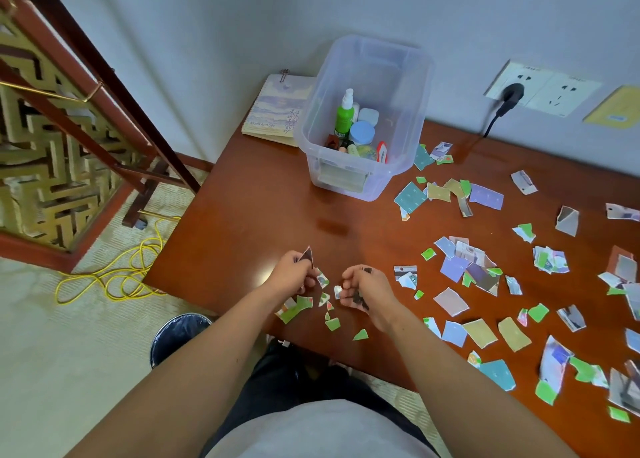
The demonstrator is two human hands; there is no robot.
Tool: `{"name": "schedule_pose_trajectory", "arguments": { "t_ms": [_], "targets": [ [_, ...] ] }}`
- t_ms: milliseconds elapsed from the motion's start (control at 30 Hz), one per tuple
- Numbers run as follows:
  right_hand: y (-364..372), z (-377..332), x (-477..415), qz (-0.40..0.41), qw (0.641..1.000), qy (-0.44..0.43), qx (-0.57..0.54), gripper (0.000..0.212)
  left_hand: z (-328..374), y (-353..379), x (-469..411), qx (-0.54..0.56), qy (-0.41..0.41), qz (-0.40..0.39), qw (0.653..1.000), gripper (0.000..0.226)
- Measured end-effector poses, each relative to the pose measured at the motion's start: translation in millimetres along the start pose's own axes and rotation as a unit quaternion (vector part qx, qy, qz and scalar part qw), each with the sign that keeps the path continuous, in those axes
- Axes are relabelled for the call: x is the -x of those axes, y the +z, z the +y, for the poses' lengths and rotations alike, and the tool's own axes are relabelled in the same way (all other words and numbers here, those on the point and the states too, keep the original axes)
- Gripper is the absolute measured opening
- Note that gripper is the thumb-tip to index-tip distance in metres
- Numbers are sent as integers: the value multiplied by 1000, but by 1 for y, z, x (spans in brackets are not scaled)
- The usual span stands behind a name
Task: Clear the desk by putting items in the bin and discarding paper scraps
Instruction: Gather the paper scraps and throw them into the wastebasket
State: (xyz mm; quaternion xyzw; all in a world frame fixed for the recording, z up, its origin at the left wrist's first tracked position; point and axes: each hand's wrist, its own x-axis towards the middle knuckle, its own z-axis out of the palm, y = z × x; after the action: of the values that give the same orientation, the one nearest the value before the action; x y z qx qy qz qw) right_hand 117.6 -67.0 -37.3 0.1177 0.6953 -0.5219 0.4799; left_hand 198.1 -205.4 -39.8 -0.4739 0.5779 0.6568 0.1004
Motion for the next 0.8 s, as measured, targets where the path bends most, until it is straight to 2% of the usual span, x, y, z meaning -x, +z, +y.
{"name": "schedule_pose_trajectory", "arguments": {
  "t_ms": [67,167,233,333,400,500,633,800],
  "targets": [
    [-1,6,-1,23,994,-37,105,25,-4,1,6,35,-3,-1,999,20],
    [-3,17,-5,56,953,-101,279,14,-17,0,10,16,25,7,1000,41],
    [-5,23,-5,73,913,-117,385,7,-28,-2,10,-78,69,29,994,43],
    [-4,29,-1,103,866,-133,471,26,-43,-4,17,-264,90,43,959,17],
    [-1,31,1,122,847,-148,496,33,-50,-4,22,-347,92,49,932,5],
    [3,33,0,142,836,-163,504,32,-56,-3,25,-423,115,74,896,31],
    [7,31,-1,135,835,-164,508,20,-57,-5,25,-503,137,97,848,38],
    [11,29,-5,122,853,-140,489,9,-55,-6,21,-511,139,93,843,36]
  ]
}}
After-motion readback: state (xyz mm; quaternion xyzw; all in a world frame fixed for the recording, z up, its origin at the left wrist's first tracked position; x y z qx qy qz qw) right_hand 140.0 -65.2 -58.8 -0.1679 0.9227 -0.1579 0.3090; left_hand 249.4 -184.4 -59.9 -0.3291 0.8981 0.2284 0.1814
